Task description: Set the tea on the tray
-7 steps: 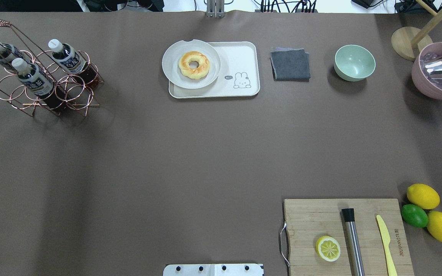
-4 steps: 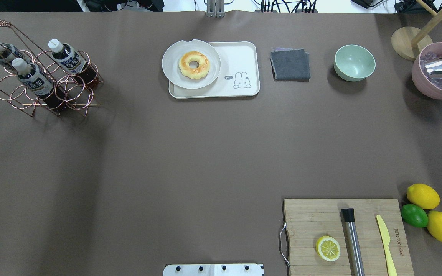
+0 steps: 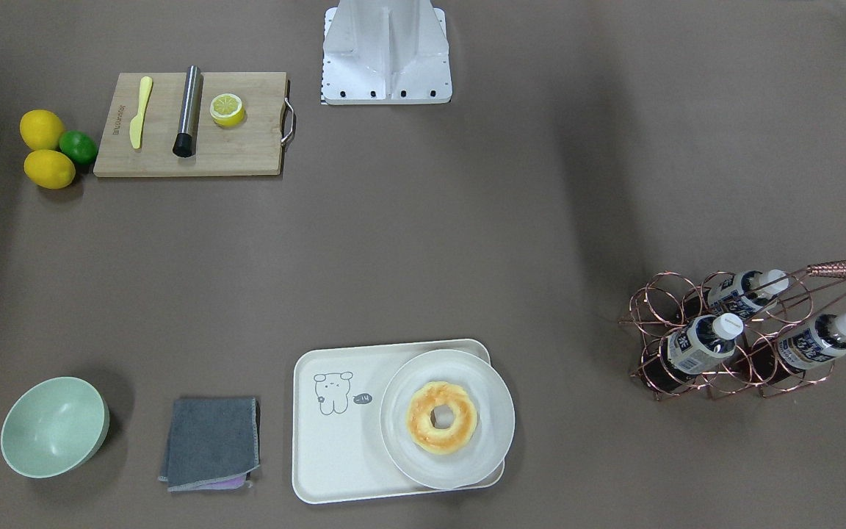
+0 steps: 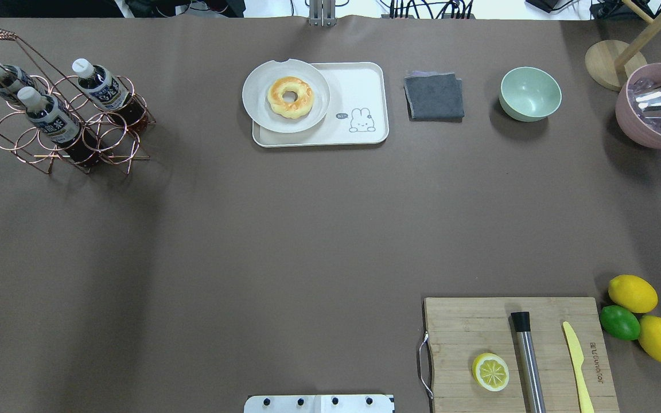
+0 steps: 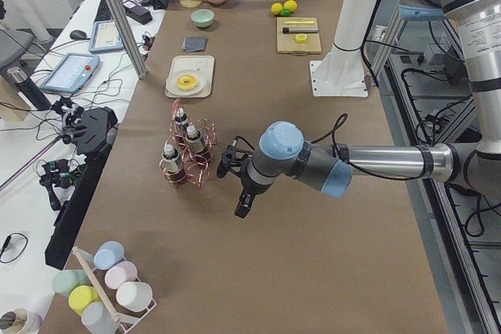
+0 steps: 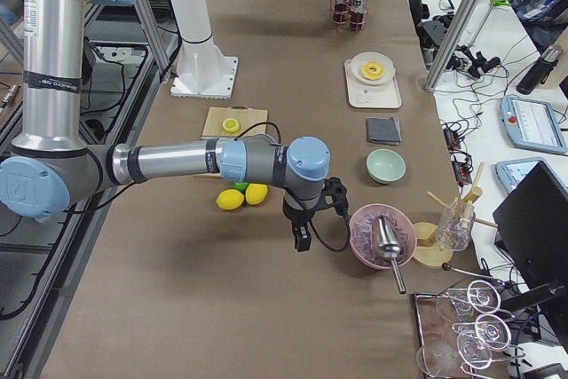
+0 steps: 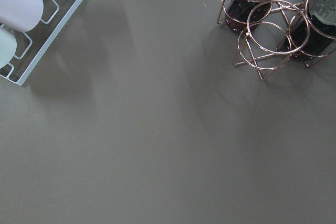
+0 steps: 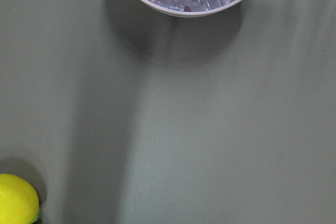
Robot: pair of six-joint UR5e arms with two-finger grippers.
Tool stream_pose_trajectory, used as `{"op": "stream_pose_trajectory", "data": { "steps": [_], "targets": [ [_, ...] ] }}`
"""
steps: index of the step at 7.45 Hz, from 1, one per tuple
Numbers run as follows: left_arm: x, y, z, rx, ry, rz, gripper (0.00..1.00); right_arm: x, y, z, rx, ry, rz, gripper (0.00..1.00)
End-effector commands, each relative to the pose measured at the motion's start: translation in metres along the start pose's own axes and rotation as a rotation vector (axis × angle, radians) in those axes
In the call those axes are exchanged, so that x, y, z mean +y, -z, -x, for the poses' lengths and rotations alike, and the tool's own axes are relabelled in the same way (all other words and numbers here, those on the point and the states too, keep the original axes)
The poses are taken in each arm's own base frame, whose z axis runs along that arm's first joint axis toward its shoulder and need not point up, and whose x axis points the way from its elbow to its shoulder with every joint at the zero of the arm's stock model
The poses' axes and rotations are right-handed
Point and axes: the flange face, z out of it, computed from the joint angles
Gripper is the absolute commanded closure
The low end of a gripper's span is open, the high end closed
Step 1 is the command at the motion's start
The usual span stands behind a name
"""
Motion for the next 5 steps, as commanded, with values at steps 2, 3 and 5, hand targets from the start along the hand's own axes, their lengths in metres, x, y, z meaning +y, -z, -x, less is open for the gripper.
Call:
{"op": "stream_pose_trajectory", "data": {
  "steps": [2,3,5],
  "targets": [
    [0.008,-0.0068,0.0057,-0.007,0.015,0.019,0.03,-0.0007,-0.002,0.0041,-0.047,0.054,-0.015,0.0],
    [0.0112,-0.0097,0.0094,-0.006,0.021,0.025,0.03,-0.0009,-0.0025,0.0046,-0.058,0.051,-0.018,0.0],
    [0.0124,-0.01,0.0084,0.001,0.018,0.024,0.03,0.0004,-0.0041,0.0027,-0.052,0.053,-0.012,0.0]
  ]
}}
